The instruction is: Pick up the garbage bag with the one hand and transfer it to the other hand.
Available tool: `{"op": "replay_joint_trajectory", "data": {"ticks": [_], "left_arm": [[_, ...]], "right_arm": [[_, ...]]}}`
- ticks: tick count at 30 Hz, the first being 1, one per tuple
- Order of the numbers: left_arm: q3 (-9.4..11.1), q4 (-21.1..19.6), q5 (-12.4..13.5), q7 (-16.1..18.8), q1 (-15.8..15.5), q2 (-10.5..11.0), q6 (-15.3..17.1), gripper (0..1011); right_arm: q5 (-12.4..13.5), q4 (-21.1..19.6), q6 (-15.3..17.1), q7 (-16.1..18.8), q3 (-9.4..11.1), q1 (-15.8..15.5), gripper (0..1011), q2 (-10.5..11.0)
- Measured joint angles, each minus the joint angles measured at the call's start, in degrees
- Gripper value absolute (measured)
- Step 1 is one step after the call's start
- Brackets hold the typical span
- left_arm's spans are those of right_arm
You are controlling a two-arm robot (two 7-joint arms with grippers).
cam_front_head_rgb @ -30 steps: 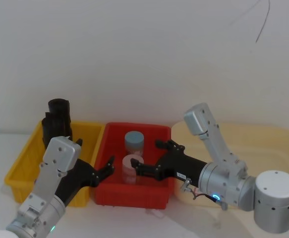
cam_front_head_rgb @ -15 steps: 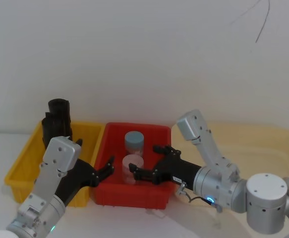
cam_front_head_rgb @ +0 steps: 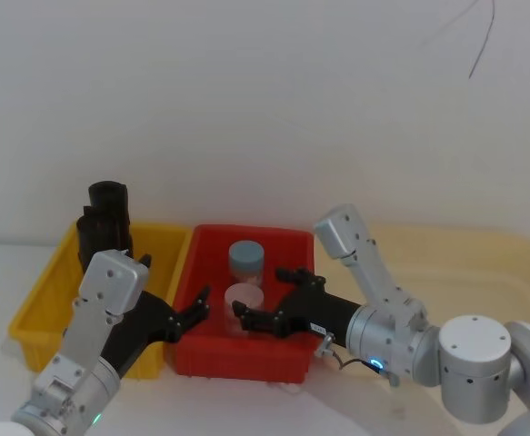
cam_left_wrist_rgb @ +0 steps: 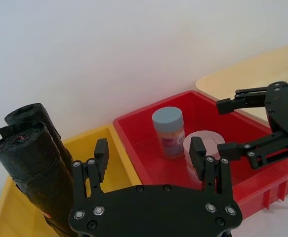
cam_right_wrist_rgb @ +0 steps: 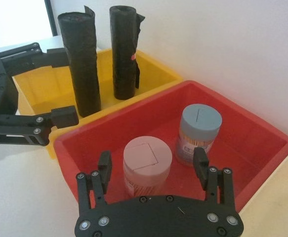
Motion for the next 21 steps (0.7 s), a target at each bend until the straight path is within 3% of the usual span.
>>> {"op": "replay_joint_trajectory", "data": {"ticks": [21], "left_arm": [[0.0, 0.0, 0.0, 0.0, 0.0, 0.0, 0.0, 1001]], "right_arm": [[0.4, 5.2, 0.1, 1.2, -2.0, 2.8, 1001, -1.4]]}}
